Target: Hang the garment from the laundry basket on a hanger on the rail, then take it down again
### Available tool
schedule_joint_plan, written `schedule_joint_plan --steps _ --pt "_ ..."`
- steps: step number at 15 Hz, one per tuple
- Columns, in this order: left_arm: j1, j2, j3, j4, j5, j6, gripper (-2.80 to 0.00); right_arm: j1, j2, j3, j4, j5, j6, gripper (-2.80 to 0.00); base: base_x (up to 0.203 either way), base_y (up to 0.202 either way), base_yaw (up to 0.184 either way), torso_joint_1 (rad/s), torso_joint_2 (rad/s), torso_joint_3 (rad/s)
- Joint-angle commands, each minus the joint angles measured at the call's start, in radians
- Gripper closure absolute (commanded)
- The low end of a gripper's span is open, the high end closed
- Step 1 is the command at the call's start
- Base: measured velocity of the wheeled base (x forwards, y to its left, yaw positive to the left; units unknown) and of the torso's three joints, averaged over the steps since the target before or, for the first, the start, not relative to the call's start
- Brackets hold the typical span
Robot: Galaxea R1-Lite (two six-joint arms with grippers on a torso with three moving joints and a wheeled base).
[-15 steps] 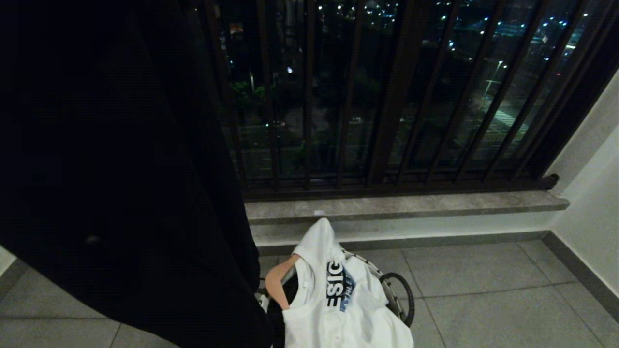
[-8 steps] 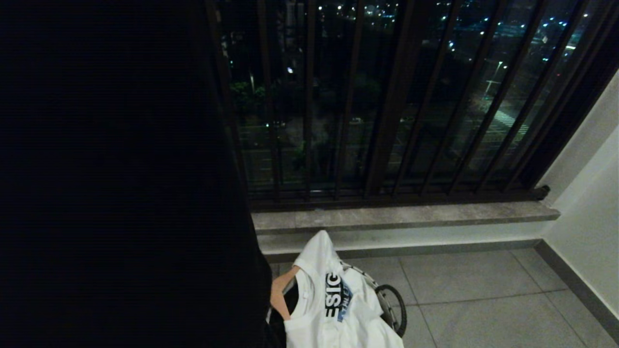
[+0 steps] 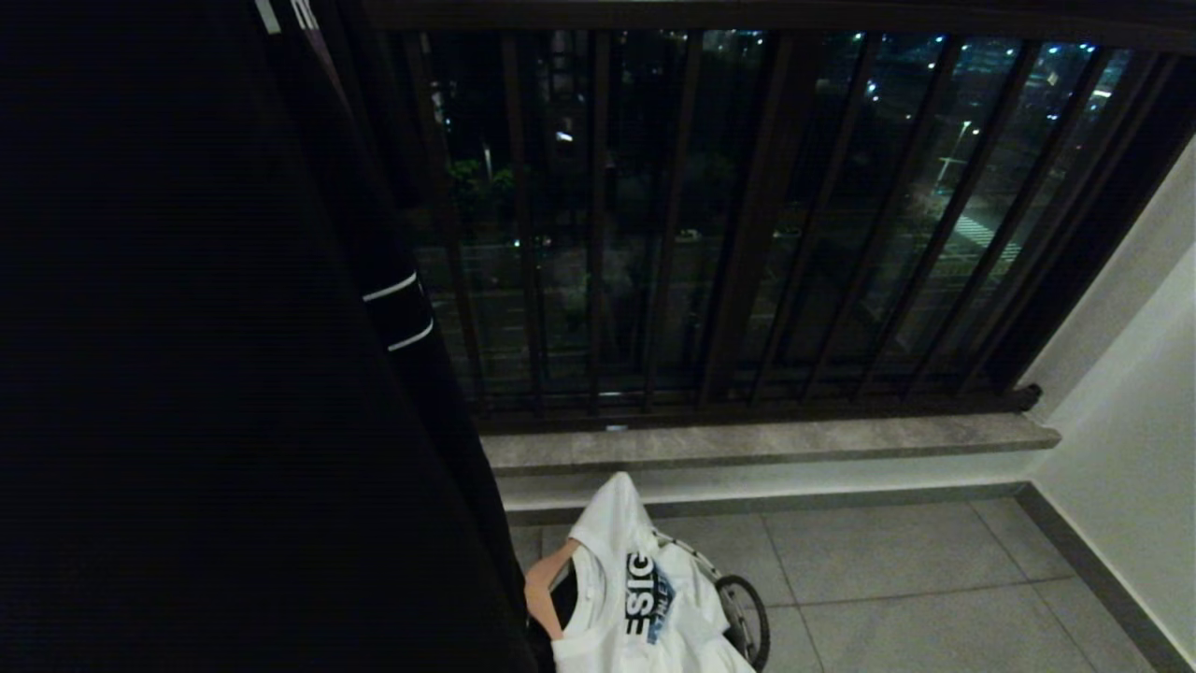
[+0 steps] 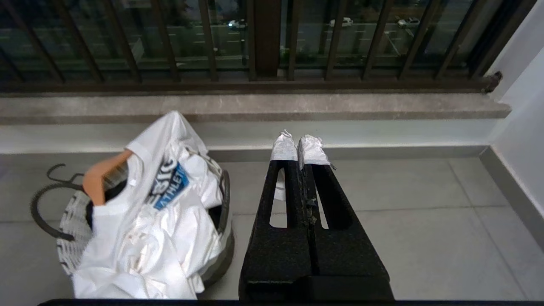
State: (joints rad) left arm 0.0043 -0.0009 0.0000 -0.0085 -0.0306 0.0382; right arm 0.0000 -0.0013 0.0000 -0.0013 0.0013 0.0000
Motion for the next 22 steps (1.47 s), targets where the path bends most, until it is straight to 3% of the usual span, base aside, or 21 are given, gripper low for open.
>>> schedule_joint_plan --steps 1,22 --pt "0.0 -0.001 0.003 -0.001 0.0 0.0 0.0 0.0 0.001 0.0 0.0 0.0 0.0 0.0 0.0 0.0 0.0 0.113 -0.47 -0.364" --pt "0.0 -0.001 0.003 -0.001 0.0 0.0 0.0 0.0 0.001 0.0 0.0 0.0 0.0 0.0 0.0 0.0 0.0 0.192 -0.52 -0.327"
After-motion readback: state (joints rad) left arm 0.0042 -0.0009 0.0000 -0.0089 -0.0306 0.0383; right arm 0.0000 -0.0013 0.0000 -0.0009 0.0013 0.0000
